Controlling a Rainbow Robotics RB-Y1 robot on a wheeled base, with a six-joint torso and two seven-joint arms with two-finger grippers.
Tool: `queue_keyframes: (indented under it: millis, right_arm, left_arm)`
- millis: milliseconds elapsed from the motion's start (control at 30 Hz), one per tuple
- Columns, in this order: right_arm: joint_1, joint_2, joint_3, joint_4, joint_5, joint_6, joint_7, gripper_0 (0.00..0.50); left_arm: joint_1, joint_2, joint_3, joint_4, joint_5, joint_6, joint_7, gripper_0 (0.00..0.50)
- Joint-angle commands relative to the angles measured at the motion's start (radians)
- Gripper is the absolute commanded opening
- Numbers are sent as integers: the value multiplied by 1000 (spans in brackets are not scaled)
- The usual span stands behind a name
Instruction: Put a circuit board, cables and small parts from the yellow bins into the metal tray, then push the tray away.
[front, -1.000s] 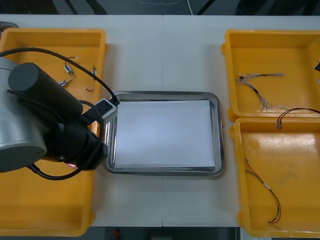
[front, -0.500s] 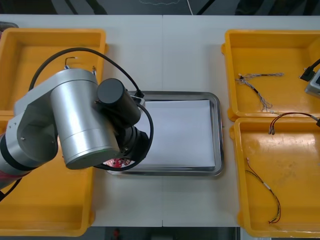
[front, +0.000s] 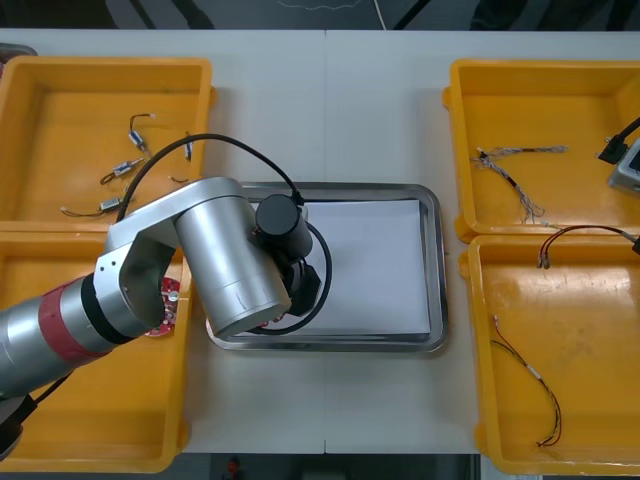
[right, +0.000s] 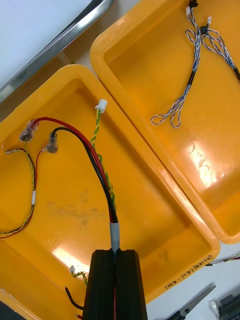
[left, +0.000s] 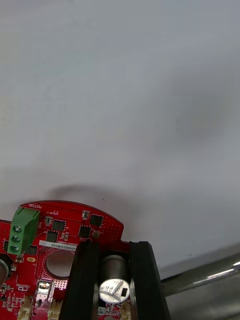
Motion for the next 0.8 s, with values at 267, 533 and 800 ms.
queue_keyframes:
  millis: [267,533,800]
  right_arm:
    - [-22,-18,12,-26,-9,3,52,0]
    - [-71,-18,65,-83,-33,3,52,0]
    - [-241,-16,263,-104,-39,3,39,0]
  left_arm:
    - [-35,-28,-23,-1,-10,-23,20,500]
    - [-38,-28,6,-53,2,-1,51,500]
    - [-90,-10,137,-137,103,161,37,500]
